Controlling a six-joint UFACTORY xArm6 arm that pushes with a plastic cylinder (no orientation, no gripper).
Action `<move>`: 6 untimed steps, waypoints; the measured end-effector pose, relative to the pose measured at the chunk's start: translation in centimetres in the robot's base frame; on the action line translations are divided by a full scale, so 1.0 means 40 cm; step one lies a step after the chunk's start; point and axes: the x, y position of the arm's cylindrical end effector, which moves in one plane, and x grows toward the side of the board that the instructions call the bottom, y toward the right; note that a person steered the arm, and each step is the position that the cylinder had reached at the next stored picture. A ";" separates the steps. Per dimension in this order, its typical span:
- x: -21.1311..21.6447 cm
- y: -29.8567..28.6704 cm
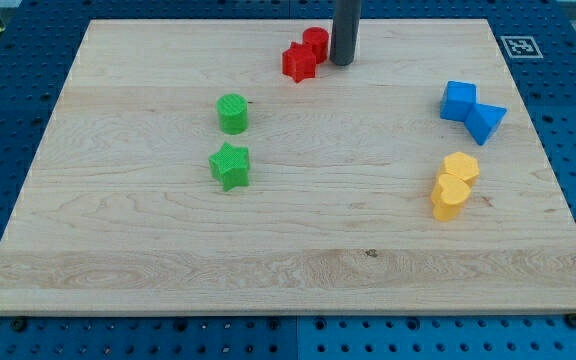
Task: Push the red circle and red star slightly down
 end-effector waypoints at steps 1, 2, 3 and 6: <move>-0.006 0.039; -0.080 0.040; -0.123 0.039; -0.068 -0.089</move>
